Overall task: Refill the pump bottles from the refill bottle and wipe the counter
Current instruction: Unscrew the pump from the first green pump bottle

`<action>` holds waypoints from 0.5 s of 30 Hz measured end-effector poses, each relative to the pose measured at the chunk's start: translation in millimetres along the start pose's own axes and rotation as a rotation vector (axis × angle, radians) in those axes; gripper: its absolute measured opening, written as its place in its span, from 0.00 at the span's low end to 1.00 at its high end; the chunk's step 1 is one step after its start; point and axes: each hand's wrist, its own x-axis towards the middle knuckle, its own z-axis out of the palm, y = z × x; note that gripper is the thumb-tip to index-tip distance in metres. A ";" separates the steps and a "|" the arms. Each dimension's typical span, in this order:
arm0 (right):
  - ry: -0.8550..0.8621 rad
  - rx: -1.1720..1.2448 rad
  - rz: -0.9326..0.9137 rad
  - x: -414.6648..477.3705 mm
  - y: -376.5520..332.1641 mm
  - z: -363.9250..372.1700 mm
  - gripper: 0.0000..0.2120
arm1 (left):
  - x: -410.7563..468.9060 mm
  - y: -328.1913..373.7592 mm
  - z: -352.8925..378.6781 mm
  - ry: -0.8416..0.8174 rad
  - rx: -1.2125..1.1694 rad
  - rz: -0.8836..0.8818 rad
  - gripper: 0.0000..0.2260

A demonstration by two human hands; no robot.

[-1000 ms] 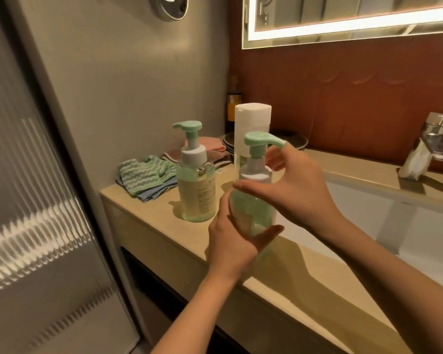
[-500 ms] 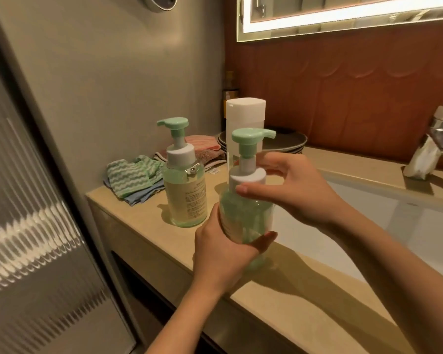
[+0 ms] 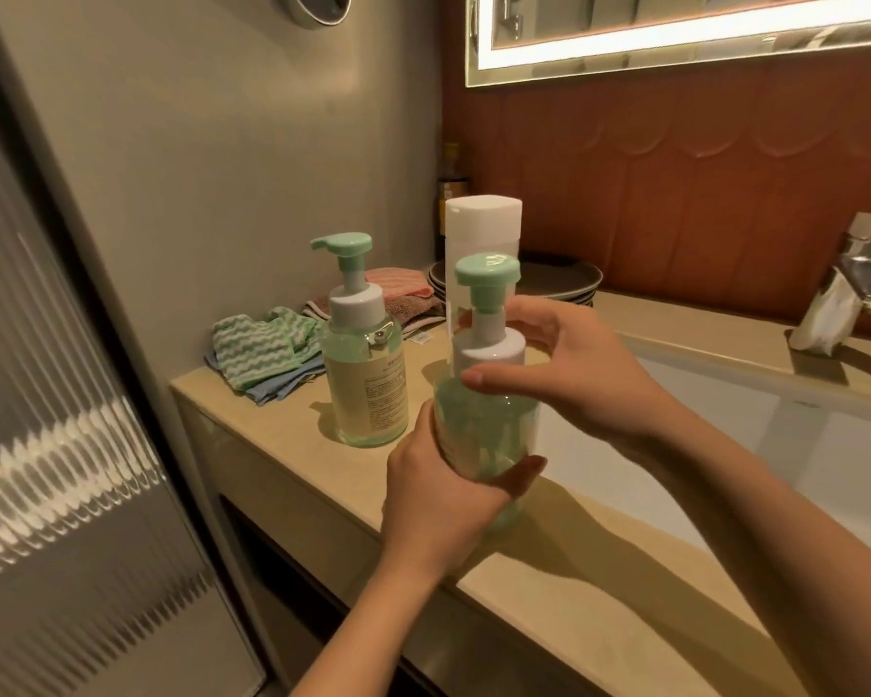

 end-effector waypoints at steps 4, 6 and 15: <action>-0.029 -0.050 -0.015 0.1 -2.1 3.8 0.26 | 0.1 2.9 -0.9 -0.025 -0.001 0.012 0.30; 0.091 -0.159 0.004 0.5 -2.5 10.4 0.31 | 0.3 2.3 -0.2 -0.012 -0.006 0.009 0.30; 0.076 -0.181 -0.058 2.4 -0.6 -7.6 0.21 | -1.1 2.1 0.1 -0.010 0.013 -0.007 0.31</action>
